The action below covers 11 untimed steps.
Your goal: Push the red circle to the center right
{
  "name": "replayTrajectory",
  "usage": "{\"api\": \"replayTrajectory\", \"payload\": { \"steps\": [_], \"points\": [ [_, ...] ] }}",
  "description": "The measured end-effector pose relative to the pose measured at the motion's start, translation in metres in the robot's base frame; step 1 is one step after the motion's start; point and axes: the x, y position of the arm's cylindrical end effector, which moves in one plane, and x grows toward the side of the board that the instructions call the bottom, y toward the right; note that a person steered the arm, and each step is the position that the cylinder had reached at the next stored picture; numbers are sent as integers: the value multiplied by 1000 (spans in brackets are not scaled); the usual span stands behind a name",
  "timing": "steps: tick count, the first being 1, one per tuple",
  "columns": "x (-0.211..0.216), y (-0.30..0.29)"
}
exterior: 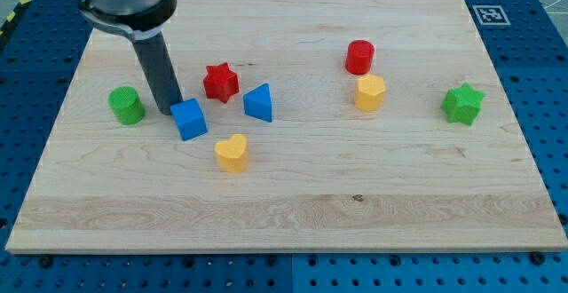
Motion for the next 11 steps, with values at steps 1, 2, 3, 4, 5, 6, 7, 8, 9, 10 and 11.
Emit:
{"api": "replayTrajectory", "payload": {
  "steps": [1,2,3,4,5,6,7,8,9,10,11],
  "points": [
    [1,-3],
    [1,-3],
    [-76,8],
    [-128,13],
    [-113,81],
    [-100,128],
    [-89,194],
    [-89,223],
    [-102,260],
    [-96,309],
    [-71,374]
  ]
}}
